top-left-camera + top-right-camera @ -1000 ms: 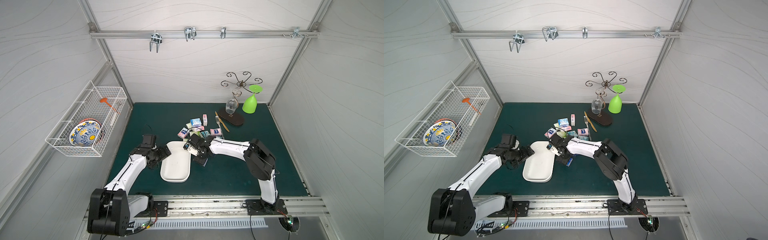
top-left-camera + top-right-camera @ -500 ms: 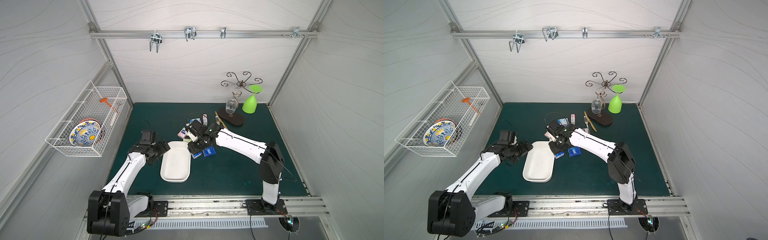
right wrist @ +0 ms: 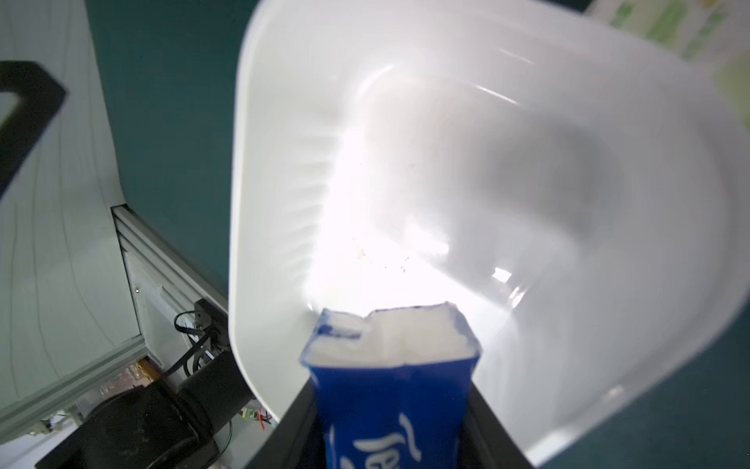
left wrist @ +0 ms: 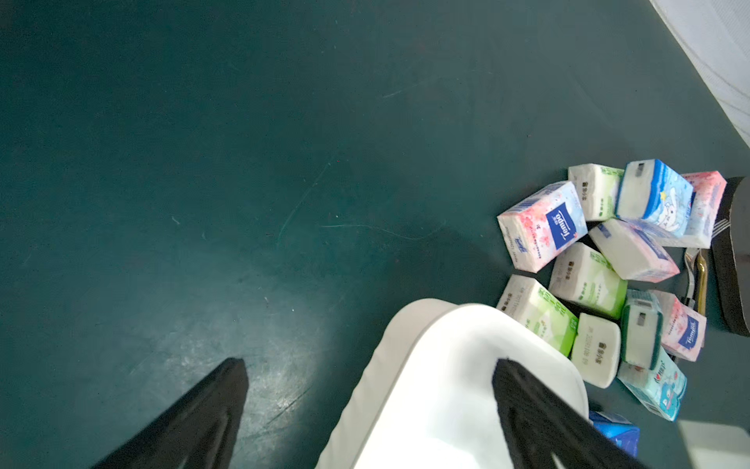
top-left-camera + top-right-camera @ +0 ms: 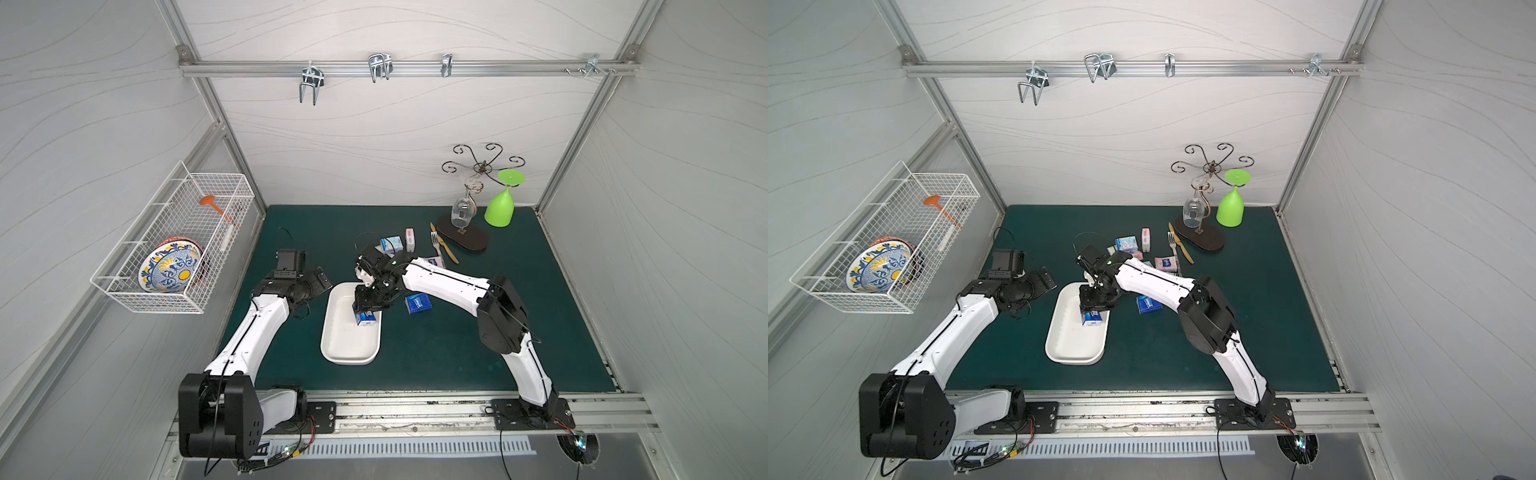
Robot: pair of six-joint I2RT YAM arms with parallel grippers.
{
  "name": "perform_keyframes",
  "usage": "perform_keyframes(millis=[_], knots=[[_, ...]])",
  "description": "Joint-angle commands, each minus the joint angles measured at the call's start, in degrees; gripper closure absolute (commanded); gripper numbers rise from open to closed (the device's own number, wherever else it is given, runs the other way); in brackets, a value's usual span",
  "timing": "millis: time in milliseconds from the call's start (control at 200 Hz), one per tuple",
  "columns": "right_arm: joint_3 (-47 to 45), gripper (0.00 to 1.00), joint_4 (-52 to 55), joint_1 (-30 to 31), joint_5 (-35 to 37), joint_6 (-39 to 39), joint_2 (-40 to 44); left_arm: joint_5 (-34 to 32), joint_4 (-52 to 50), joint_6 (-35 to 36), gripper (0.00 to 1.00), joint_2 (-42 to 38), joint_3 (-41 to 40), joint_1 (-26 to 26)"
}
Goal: Put the pocket tissues into the storage box
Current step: Adjust the storage box at the center of the board.
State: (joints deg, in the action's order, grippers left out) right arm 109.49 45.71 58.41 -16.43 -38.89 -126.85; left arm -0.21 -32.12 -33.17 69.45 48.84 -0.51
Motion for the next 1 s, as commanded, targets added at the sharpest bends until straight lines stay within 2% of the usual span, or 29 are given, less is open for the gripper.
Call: perform_keyframes(millis=[0, 125, 295, 455, 780, 996], knots=[[3.2, 0.55, 2.7, -0.3, -1.9, -3.8, -2.6, -0.4, 2.0, 1.1, 0.01, 0.0, 0.4, 0.4], [4.0, 0.55, 6.2, -0.8, 1.4, -4.6, -3.8, 0.7, 1.4, 1.0, 0.01, -0.3, 0.1, 0.4], [0.0, 0.54, 6.9, -1.7, 7.3, -4.6, -0.5, 4.3, 0.2, 0.0, 0.01, -0.8, -0.7, 0.4], [-1.2, 0.52, 10.4, -2.8, 10.9, -0.5, 0.7, 8.5, -0.4, -1.5, 0.02, -1.3, -2.5, 0.4], [1.6, 0.49, 13.9, -2.7, 24.0, 5.6, 0.0, 15.3, -1.5, -4.7, 0.02, -1.5, -4.8, -0.9], [1.5, 0.48, 12.5, -2.2, 31.5, 7.8, -2.1, 16.7, -1.2, -6.5, 0.02, -1.8, -7.1, -2.5]])
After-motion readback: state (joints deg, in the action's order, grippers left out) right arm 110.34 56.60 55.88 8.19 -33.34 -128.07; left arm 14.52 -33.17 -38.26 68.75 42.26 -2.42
